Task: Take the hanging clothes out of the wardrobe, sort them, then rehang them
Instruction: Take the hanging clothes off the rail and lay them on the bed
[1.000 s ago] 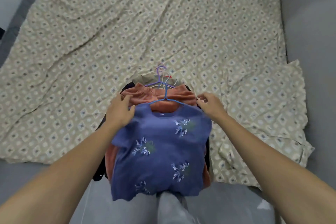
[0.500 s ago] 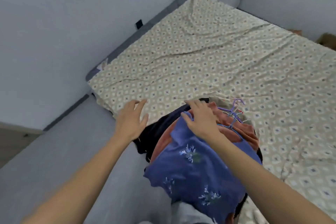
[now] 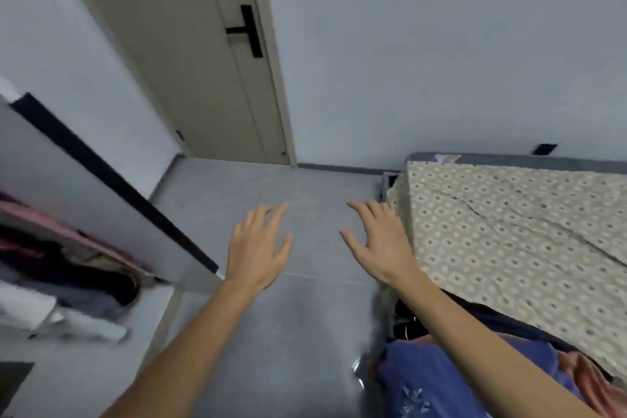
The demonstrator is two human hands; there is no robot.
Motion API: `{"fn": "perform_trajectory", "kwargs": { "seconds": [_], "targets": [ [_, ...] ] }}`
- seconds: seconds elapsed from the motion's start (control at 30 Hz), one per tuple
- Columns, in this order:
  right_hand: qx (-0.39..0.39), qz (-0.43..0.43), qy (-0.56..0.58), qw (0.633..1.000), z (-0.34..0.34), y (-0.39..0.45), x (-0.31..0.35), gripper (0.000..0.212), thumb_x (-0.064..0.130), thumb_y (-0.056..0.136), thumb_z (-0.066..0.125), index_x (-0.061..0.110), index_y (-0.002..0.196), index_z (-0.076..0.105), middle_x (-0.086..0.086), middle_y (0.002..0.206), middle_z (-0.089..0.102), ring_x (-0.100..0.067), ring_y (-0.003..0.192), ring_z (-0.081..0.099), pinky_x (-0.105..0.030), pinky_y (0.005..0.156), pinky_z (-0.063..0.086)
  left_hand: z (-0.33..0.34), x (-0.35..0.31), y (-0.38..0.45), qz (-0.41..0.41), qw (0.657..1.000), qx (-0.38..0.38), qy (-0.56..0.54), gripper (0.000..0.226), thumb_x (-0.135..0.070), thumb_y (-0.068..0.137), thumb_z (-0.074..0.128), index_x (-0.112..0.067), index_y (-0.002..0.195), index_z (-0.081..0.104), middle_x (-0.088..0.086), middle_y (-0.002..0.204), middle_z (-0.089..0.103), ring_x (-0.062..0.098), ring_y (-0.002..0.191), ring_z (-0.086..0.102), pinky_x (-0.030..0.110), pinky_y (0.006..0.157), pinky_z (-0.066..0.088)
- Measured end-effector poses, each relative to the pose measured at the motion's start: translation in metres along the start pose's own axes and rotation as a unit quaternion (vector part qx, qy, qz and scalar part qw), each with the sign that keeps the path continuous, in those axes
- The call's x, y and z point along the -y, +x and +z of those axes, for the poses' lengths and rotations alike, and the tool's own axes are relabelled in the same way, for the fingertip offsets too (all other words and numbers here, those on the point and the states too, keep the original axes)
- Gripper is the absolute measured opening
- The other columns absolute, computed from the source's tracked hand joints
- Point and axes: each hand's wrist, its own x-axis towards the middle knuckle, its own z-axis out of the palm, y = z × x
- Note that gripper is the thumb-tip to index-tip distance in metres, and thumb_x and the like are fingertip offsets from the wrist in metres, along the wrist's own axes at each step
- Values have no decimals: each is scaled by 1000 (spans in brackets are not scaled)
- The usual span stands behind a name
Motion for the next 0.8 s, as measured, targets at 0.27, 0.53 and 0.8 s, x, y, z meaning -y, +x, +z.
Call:
{"fn": "perform_trajectory", "kwargs": {
  "seconds": [0.27, 0.53, 0.8],
  "targets": [
    [80, -211, 27, 974, 107, 52, 247, 57, 58, 100, 48, 22, 144, 52, 3, 130, 56, -23, 114, 51, -41, 90, 48, -99, 193, -136, -189, 977, -89, 49, 60, -50, 99, 45, -24, 153, 46, 2, 136, 56, 28, 124, 52, 46, 92, 47],
    [147, -340, 53, 927, 189, 99, 391, 59, 61, 101, 41, 22, 144, 54, 4, 126, 57, -23, 112, 53, -39, 87, 49, -157, 328, -192, -331, 932, -126, 77, 60, -48, 99, 49, -22, 152, 50, 3, 136, 59, 27, 124, 55, 46, 93, 51],
    [212, -416, 93, 880, 273, 163, 504, 56, 57, 102, 42, 23, 146, 49, 4, 131, 56, -22, 115, 52, -41, 90, 50, -174, 433, -224, -446, 880, -137, 95, 58, -50, 101, 36, -21, 149, 49, 5, 130, 61, 27, 113, 58, 46, 86, 53]
  ]
}}
